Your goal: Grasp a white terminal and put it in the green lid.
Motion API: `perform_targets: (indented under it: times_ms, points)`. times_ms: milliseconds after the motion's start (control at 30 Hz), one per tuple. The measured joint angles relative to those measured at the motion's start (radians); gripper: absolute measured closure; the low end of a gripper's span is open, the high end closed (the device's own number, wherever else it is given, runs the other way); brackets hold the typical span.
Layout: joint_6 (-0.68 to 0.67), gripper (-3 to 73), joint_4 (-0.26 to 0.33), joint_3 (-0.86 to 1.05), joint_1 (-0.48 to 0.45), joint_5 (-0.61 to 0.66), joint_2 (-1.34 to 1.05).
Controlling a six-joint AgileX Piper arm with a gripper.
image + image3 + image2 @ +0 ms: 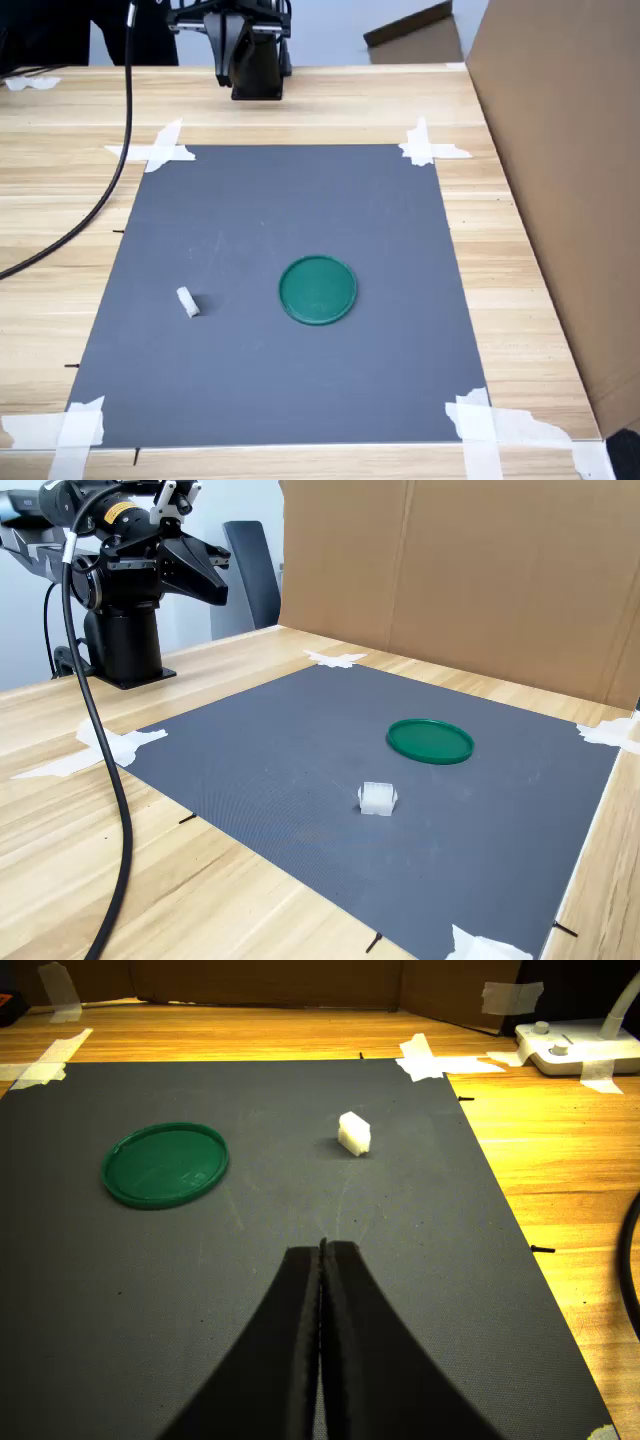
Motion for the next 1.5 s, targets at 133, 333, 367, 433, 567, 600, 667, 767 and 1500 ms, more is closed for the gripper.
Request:
perform_targets:
  times_ms: [133, 333, 367, 433, 567, 600, 667, 767, 1500]
  points:
    - [0.0, 72.3, 0.0, 0.0, 0.0, 0.0, 0.0]
    - [0.0, 72.3, 0.0, 0.0, 0.0, 0.0, 0.0]
    - [0.0, 72.3, 0.0, 0.0, 0.0, 0.0, 0.0]
    - [0.0, 72.3, 0.0, 0.0, 0.0, 0.0, 0.0]
    - [0.0, 72.3, 0.0, 0.0, 0.0, 0.0, 0.0]
    - [0.0, 72.3, 0.0, 0.0, 0.0, 0.0, 0.0]
    - [-0.001, 72.3, 0.0, -0.001, 0.0, 0.0, 0.003]
    - [-0.005, 72.3, 0.0, -0.021, 0.0, 0.0, 0.034]
    - [-0.017, 72.3, -0.009, -0.441, 0.0, 0.008, 0.694]
